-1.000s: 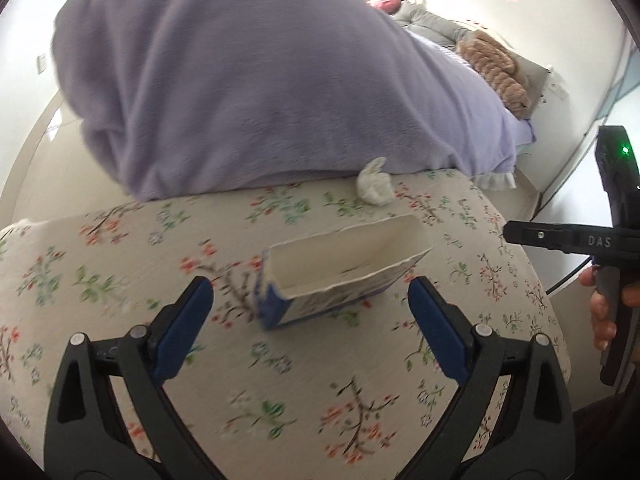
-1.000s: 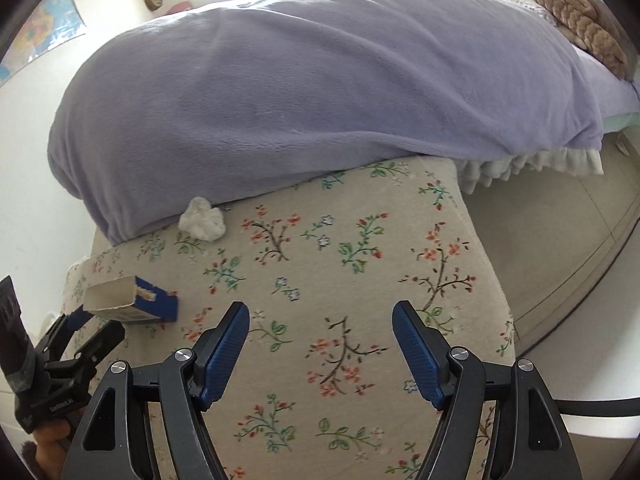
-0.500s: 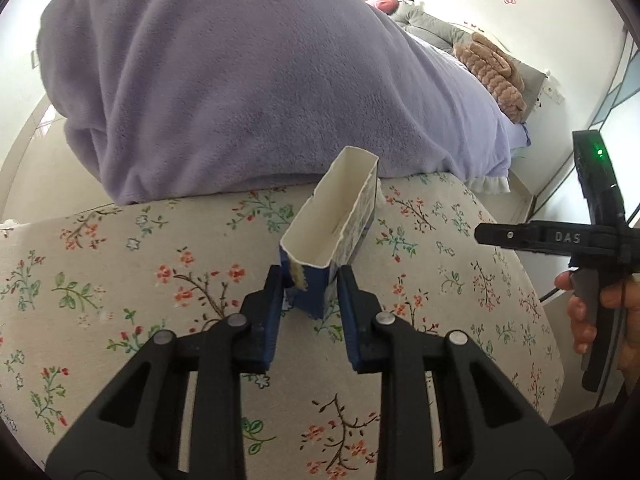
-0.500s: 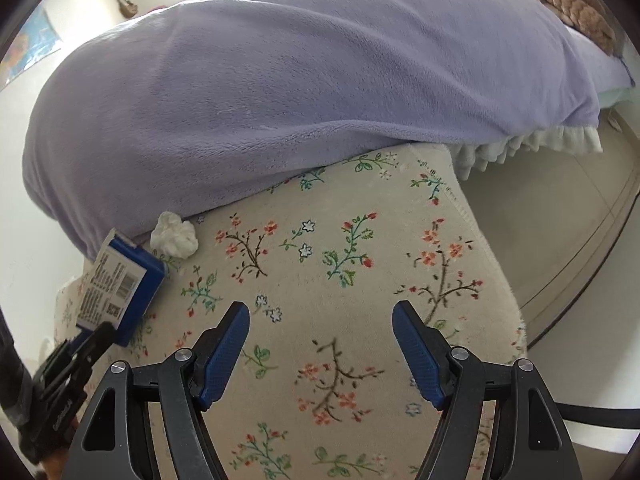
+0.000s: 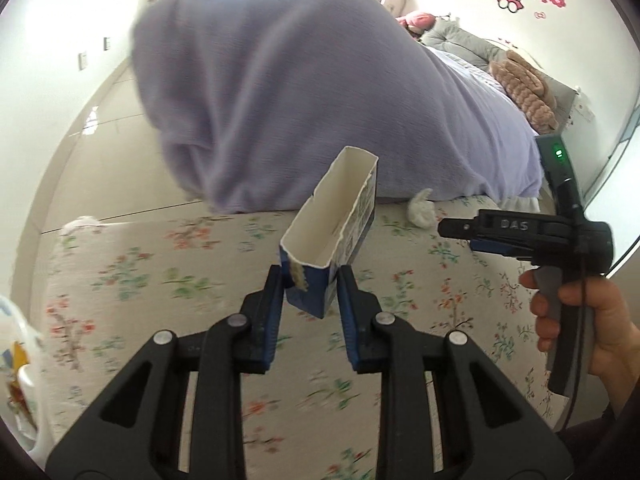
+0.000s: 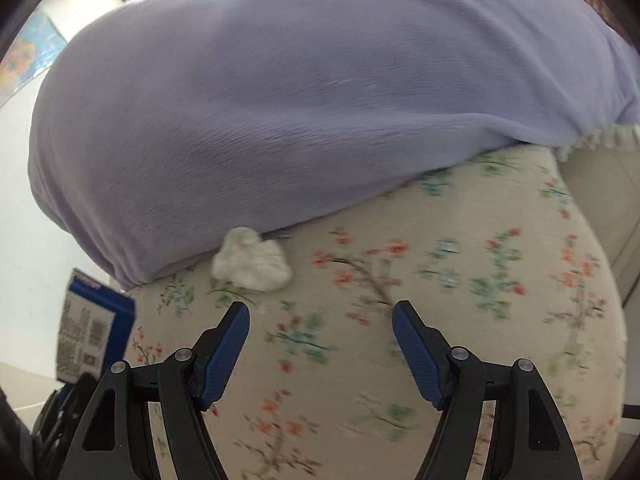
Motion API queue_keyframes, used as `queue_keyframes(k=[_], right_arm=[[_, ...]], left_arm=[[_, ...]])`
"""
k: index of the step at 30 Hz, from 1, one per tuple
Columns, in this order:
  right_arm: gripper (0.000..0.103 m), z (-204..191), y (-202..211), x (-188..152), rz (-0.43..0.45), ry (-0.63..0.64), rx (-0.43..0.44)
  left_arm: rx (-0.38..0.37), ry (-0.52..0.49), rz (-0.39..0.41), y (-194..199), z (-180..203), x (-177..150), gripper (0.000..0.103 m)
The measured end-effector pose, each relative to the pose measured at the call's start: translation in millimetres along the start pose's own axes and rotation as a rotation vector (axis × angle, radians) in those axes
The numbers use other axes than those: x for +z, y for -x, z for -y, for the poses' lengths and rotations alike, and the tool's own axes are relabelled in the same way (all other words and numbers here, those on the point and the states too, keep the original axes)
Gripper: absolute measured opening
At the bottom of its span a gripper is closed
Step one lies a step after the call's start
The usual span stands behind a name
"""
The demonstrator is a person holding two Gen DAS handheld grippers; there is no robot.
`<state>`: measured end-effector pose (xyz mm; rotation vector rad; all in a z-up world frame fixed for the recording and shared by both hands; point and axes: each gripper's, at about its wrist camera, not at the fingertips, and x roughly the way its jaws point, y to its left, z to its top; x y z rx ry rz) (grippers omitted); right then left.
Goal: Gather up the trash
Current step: 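Grasp the white tissue with the right gripper while left gripper holds the blue box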
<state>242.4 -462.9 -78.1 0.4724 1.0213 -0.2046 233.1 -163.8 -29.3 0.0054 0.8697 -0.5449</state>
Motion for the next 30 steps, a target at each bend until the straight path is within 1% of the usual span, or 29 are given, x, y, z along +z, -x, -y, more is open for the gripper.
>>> queue_keyframes(k=[2,7,11,13,15,16,17,22,27,30], right_arm=[[0.076,-11.1,-3.8,0.7,0.018,0.024,-0.015],[0.071,-36.6,-12.5,1.5,0.038,0.083,-0.009],[0.061,-52.4,-19.2,3.1,0.046,0.129,-0.022],[0.051,-58.9,-21.5,3.1,0.054,0.15,-0.045],[0.026,-67.3,-25.3,3.8,0.049,0.173,-0.07],[0.02,-70.7,-27.1,4.1,0.043,0.178,-0.073],[0.011,-72.5,-28.1,4.6,0.031,0.182,-0.069],[0.006,-85.6,-23.0,2.5,0.017,0.209,-0.059],[0.006,-111.4,9.9,-8.9,0.057,0.283,0.003],[0.006,-132.4,33.7,-23.1,0.073,0.319,0.055]], left_arm=[[0.019,0.006,0.002,1.9,-2.3,0.2,0.029],[0.038,0.016,0.009,8.7,-5.9,-1.0,0.029],[0.046,0.025,0.017,19.7,-14.9,-3.6,0.029],[0.052,0.025,0.02,21.9,-17.3,-5.0,0.029],[0.059,0.028,0.022,25.2,-20.7,-6.5,0.029],[0.062,0.031,0.022,26.5,-21.0,-6.2,0.029],[0.066,0.037,0.023,28.8,-23.0,-7.1,0.029],[0.08,0.073,0.024,45.7,-45.1,-15.4,0.029],[0.094,0.095,0.037,62.8,-59.6,-20.6,0.029],[0.103,0.114,0.046,73.7,-68.3,-24.4,0.029]])
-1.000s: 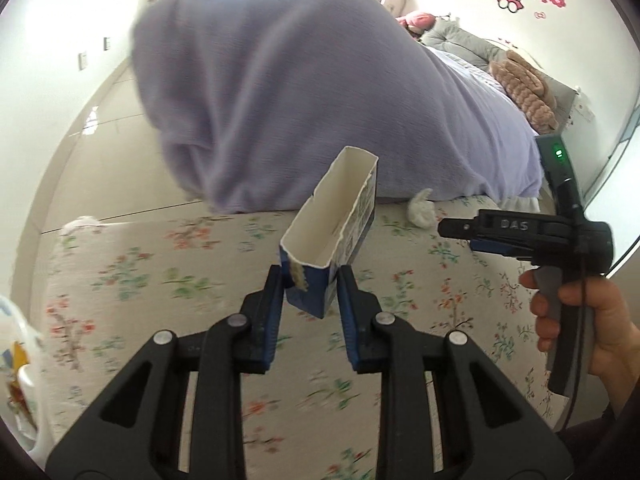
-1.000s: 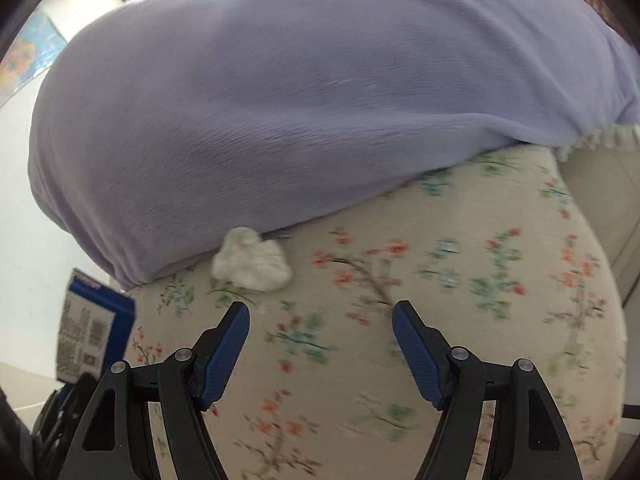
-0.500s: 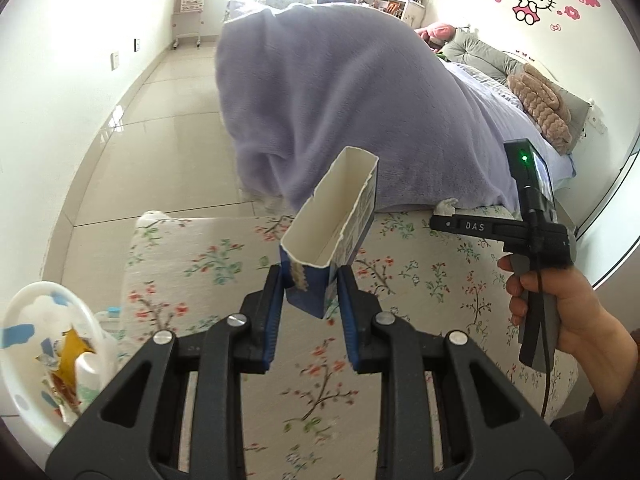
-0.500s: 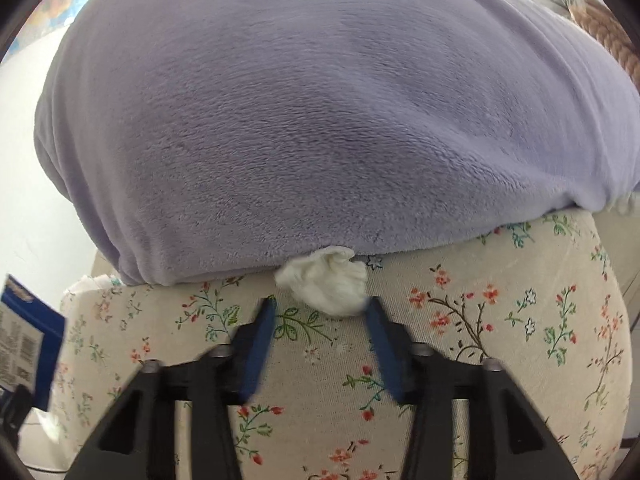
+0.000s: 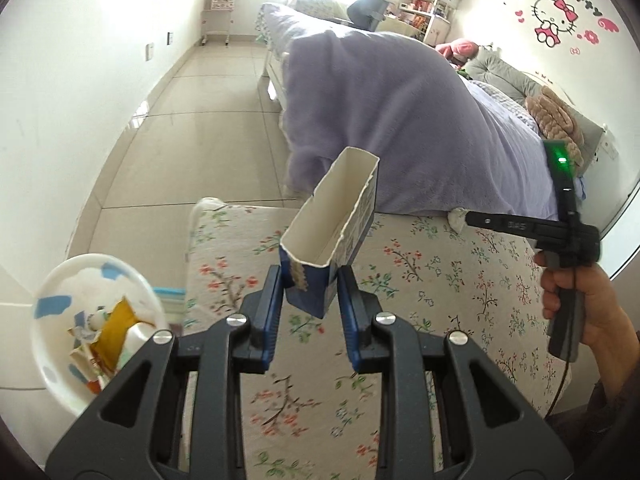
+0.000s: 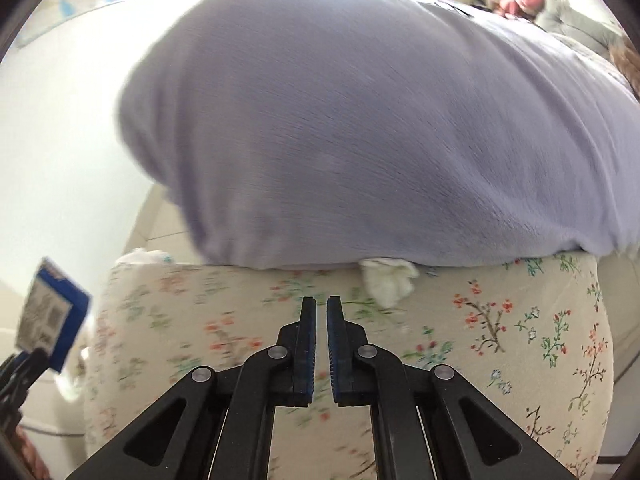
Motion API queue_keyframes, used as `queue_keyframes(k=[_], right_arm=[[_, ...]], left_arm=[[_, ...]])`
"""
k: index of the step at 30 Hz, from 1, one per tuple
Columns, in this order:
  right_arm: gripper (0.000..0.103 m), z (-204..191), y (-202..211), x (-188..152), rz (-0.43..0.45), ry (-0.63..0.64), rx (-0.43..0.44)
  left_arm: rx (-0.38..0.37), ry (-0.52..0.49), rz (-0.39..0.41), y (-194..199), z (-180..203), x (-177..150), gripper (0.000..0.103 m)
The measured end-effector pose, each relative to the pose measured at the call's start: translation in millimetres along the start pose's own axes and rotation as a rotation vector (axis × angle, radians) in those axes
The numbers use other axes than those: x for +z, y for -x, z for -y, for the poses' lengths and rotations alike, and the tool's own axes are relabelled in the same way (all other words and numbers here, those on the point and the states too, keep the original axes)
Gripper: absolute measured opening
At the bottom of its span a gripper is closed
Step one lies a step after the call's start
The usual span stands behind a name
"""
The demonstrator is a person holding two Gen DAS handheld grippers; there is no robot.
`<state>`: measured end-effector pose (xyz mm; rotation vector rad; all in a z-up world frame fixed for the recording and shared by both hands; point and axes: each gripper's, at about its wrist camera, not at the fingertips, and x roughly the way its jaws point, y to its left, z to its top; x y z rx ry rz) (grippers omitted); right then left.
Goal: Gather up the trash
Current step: 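Grasp the white tissue with the right gripper while left gripper holds the blue box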
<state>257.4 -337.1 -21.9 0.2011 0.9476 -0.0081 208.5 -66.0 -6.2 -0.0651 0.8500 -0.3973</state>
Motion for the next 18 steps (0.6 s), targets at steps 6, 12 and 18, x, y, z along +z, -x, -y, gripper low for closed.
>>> queue_keyframes(k=[6,12,18], right_arm=[[0.006,-20.8,28.4,-6.7,0.037,0.066,0.087],[0.006,-50.3,66.6,-19.9,0.054,0.142,0.161],[0.006,-61.9,70.8,-23.6,0.056,0.154,0.186]], left_arm=[[0.019,0.053,0.017,20.0,-21.0,-7.0,0.029],[0.04,0.098,0.032,37.6,-37.7,-12.0,0.03],[0.068,0.147,0.037,53.7,-59.4,-19.6,0.03]])
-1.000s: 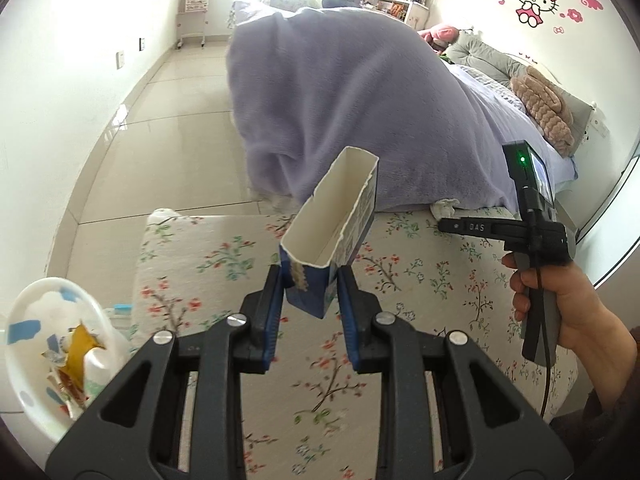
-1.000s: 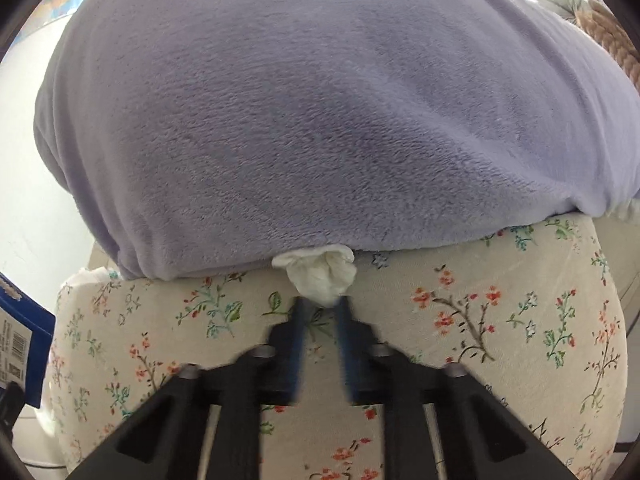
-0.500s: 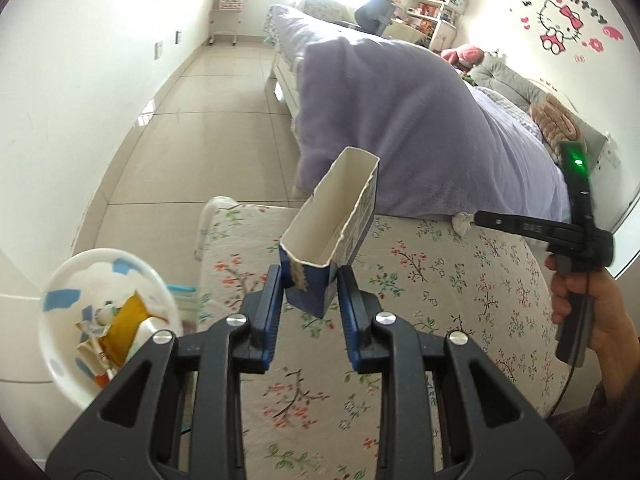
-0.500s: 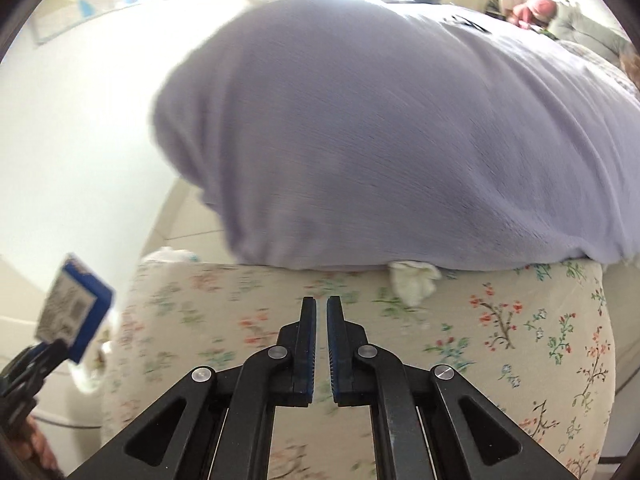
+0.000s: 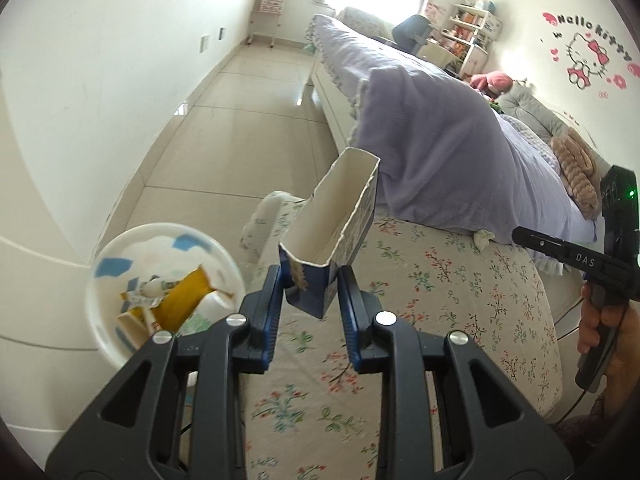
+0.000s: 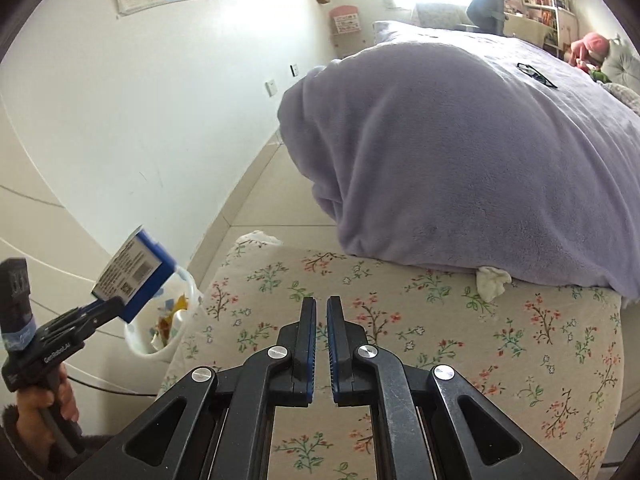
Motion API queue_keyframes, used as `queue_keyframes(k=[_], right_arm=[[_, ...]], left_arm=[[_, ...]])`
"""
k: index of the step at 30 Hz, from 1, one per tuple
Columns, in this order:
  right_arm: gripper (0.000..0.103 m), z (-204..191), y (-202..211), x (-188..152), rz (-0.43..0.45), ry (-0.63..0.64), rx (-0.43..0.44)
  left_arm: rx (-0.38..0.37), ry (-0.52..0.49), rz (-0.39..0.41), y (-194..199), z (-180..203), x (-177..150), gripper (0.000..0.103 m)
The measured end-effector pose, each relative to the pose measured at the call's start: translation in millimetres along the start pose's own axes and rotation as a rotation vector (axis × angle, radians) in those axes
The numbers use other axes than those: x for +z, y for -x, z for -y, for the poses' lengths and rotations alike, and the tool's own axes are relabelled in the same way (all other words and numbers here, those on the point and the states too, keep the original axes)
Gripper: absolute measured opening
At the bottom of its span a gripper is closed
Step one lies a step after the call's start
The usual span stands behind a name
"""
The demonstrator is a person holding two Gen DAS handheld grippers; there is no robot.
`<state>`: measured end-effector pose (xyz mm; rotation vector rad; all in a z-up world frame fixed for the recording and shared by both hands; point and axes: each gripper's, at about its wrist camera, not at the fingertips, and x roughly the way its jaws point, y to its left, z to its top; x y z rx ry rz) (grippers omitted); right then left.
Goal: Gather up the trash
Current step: 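Grasp the white tissue with the right gripper while left gripper holds the blue box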
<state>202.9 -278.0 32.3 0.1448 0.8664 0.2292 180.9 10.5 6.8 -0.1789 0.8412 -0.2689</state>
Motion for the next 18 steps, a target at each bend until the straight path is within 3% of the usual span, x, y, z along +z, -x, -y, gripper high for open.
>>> queue_keyframes(k=[8,10,11,13,14,18], right_arm=[[0.009,106.1,-18.9,1.4,-0.012,-0.288,-0.091],[0.017,131.1,-27.1,-1.0,-0.025,-0.353,-0.127],[0.026,142.9,-32.4,-2.7,-0.037,-0.383,-0.146],[0.05,159.7,-41.0,-6.1,-0.05,-0.428,-0.169],[0.067,168.1,-45.5,-8.5,-0.046,-0.454,-0.179],[0.069,182.8,-62.8,-12.4,-0.047,-0.492,-0.21]], left_arm=[[0.004,0.062,-0.015,6.0,-21.9,-2.6,0.03],[0.004,0.063,-0.023,3.0,-21.9,-1.4,0.03],[0.003,0.062,-0.026,1.1,-21.6,-0.4,0.03],[0.001,0.056,-0.032,-2.5,-20.7,1.6,0.03],[0.002,0.05,-0.036,-5.0,-19.6,2.5,0.03],[0.012,0.021,-0.045,-13.7,-16.3,6.2,0.03]])
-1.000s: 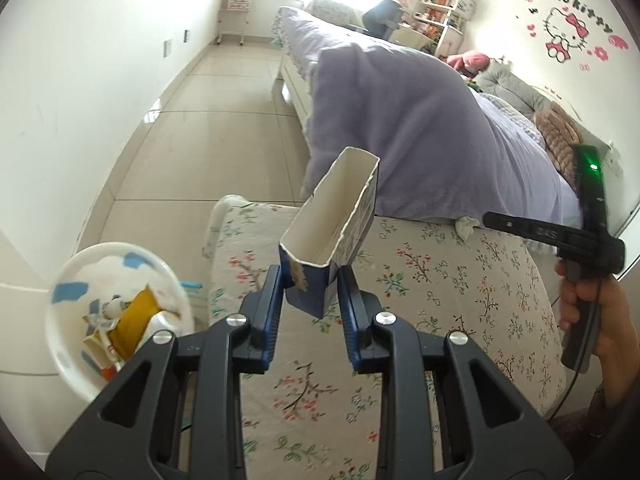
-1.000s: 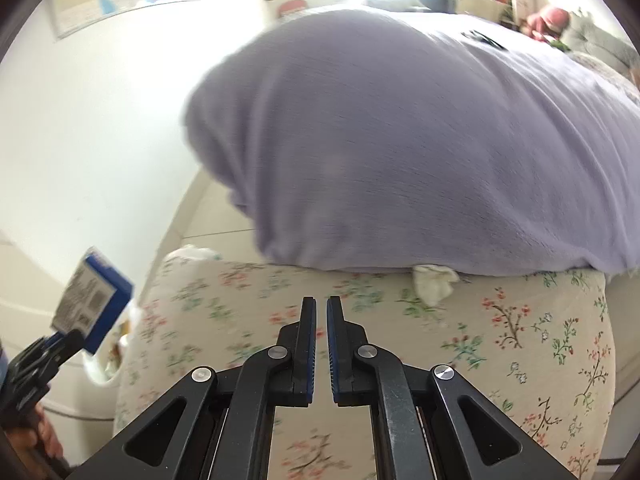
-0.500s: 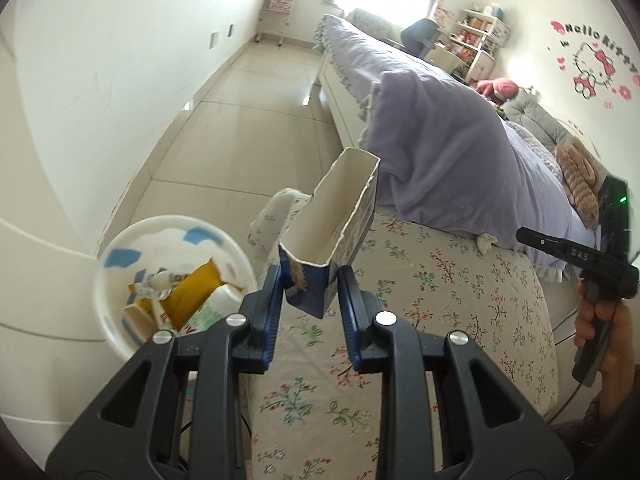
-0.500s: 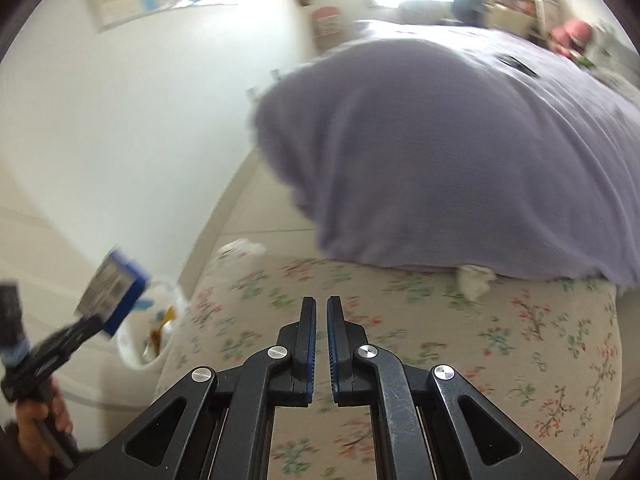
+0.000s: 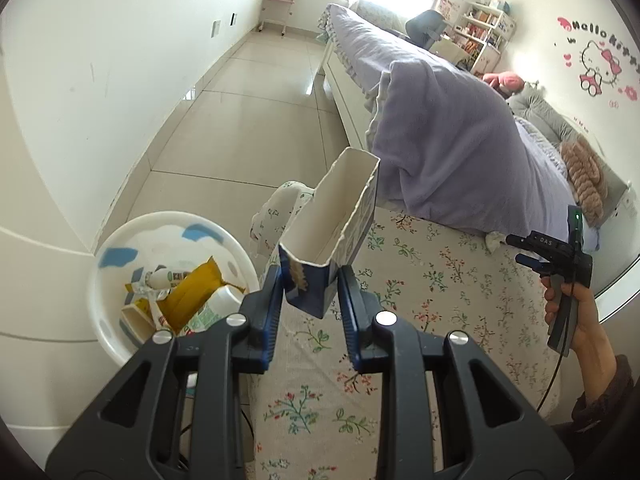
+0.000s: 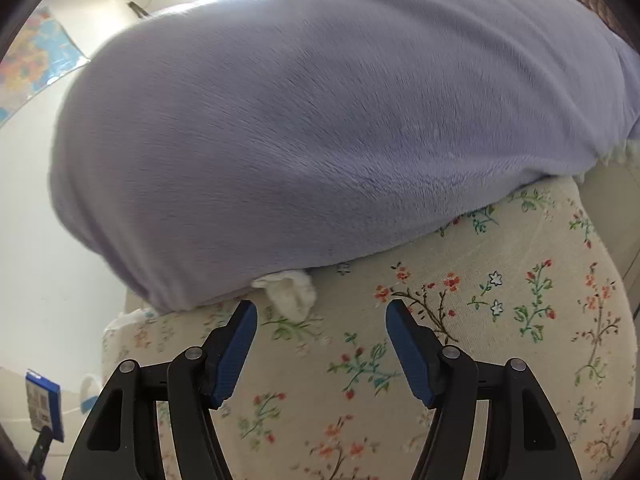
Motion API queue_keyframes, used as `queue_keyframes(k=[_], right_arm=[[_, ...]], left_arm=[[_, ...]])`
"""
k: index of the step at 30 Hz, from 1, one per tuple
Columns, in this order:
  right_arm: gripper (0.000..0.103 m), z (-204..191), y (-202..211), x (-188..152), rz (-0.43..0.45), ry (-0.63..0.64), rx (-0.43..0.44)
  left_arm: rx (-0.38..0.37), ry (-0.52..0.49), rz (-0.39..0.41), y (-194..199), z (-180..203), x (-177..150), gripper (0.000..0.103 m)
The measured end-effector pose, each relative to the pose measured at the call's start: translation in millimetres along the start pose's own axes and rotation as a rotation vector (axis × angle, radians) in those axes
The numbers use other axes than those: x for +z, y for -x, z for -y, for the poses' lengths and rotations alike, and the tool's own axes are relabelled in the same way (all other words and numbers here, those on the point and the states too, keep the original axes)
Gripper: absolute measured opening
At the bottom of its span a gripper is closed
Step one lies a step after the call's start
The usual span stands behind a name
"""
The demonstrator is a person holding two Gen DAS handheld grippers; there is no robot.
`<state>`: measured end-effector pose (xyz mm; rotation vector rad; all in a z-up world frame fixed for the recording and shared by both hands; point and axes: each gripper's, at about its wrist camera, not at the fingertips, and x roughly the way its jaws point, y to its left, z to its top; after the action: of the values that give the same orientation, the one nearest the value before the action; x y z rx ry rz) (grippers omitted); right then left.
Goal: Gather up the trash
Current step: 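Grasp the white tissue with the right gripper while left gripper holds the blue box, then carry the blue box and tissue over to the white bucket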
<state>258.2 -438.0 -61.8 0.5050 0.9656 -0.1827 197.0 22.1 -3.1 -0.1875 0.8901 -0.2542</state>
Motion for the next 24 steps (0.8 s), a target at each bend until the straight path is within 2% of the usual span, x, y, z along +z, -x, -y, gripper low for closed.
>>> queue_keyframes(k=[7,10,13,14,17,24], right_arm=[[0.065,-15.5,-29.1,3.2,0.036,0.067,-0.095],[0.057,-27.8,-35.7,4.0,0.059,0.131,-0.119],[0.03,-38.5,-39.5,3.5,0.061,0.192,-0.096],[0.017,-41.6,-39.6,3.4,0.057,0.209,-0.075],[0.014,-51.7,-34.5,0.3,0.063,0.256,-0.086],[0.014,-63.1,-11.9,-7.3,0.044,0.268,-0.034]], left_arm=[[0.01,-0.028,-0.03,-15.3,4.3,2.2,0.03],[0.011,-0.039,-0.038,-17.6,6.3,2.1,0.03],[0.01,-0.053,-0.04,-17.7,9.0,2.2,0.03],[0.01,-0.056,-0.04,-17.1,9.8,1.9,0.03],[0.01,-0.06,-0.038,-14.6,10.1,0.7,0.03],[0.014,-0.053,-0.017,-1.4,1.1,-0.7,0.03]])
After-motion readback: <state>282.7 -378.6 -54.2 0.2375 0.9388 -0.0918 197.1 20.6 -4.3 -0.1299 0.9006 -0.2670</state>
